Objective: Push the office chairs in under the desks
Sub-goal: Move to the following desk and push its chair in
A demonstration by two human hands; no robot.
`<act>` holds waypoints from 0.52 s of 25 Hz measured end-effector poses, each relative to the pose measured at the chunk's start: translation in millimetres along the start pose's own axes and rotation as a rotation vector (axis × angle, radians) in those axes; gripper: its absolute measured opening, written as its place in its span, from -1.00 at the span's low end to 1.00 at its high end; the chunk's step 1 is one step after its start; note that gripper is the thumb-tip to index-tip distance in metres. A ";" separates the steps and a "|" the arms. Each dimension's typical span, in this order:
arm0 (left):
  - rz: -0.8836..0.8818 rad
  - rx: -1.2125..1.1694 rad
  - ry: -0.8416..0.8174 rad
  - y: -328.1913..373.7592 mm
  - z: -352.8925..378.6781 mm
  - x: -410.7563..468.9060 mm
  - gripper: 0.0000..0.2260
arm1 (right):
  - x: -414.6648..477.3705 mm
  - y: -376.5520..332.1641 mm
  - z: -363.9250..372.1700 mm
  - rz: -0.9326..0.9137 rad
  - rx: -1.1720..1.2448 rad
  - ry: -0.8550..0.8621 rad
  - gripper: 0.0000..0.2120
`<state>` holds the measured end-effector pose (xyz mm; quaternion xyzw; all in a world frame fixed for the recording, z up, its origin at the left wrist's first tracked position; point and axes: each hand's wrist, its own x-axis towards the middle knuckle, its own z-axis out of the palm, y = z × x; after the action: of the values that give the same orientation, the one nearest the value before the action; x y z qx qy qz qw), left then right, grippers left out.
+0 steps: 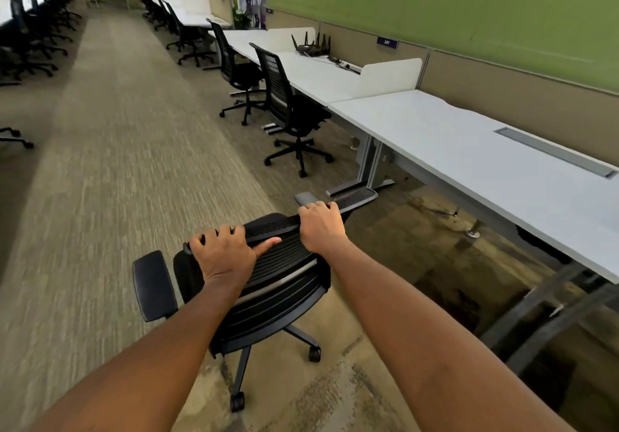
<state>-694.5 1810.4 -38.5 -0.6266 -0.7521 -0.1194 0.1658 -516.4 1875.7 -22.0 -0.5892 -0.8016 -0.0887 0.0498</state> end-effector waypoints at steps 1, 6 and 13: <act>0.015 0.005 -0.003 -1.8 3.2 7.4 -0.18 | 3.4 -1.4 0.4 0.016 -0.013 -0.008 -0.81; 0.099 -0.009 -0.024 -11.2 21.6 36.6 -0.19 | 11.3 -7.7 2.2 0.095 -0.077 -0.039 -0.78; 0.283 -0.111 -0.022 -11.5 43.3 86.1 -0.12 | 20.8 -8.4 5.3 0.281 -0.101 -0.045 -0.77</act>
<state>-723.8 1902.8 -43.5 -0.7360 -0.6500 -0.1295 0.1377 -530.6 1893.8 -24.0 -0.6992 -0.7067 -0.1076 0.0141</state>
